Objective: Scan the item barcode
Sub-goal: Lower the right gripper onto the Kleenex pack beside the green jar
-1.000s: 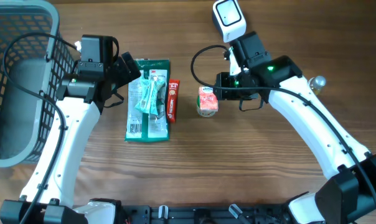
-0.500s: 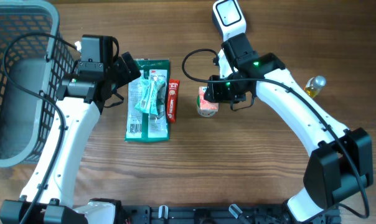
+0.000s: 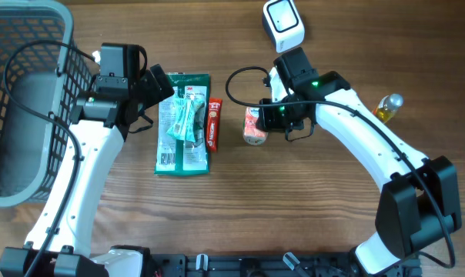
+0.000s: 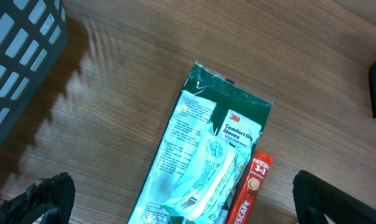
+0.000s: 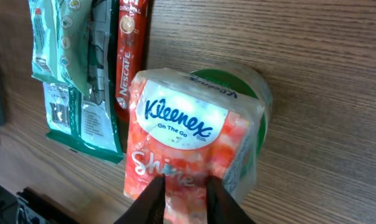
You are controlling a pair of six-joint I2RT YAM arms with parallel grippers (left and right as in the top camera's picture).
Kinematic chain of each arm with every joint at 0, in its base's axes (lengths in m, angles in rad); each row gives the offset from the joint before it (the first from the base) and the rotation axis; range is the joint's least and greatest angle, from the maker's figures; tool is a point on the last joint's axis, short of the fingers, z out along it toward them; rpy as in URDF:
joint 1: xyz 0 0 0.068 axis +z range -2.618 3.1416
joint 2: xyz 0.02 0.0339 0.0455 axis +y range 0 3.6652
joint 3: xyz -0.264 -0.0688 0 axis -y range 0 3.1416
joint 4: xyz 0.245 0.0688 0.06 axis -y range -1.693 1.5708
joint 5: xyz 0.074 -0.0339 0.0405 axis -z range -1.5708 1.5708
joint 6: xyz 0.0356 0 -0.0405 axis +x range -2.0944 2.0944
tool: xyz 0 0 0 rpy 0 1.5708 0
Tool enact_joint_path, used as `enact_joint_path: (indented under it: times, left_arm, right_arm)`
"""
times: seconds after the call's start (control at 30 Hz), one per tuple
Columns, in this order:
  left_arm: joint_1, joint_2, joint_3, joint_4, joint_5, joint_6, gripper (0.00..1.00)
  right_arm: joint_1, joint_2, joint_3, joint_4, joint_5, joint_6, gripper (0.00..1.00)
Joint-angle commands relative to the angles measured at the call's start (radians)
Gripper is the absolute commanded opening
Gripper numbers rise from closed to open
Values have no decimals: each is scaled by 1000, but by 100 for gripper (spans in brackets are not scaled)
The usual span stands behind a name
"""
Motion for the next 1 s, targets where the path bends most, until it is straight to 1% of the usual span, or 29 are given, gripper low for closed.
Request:
enact_joint_path:
  times: [0.0,0.13,0.27,0.37,0.4,0.47,0.5,0.53,0.77,0.83,0.97]
  left_arm:
    - [3,-4,13,0,-6,1,100]
    - [3,-4,13,0,-6,1,100]
    - [3,-4,13,0,-6,2,100]
    - [3,-4,13,-1,-6,2,100]
    - [3,-4,13,0,-6,1,100]
    - [3,-4,13,0,-6,1,100]
    - [3,-4,12,0,-6,1,100]
    - [3,-4,12,0,-6,1,100]
    - [3,-4,13,0,-6,1,100]
    - [3,-4,13,0,-6,1,100]
    - [3,-4,12,0,-6,1,100]
  right_arm:
    - [2,14,-7,12,-5,-2,25]
    - [2,-5,38,8,-5,-3,27]
    - [2,-61,44,23,1,-5,35]
    - [2,-71,43,22,66,-3,38]
    - [2,-71,39,22,84,-3,41]
    - [2,-71,37,13,110,0,41]
    - [2,-70,32,11,124,17,44]
    - [2,-70,27,10,134,40,45]
    - [2,-58,-28,22,134,62,43]
    - [2,-57,-40,26,130,89,39]
    - [2,-57,-56,34,126,101,36]
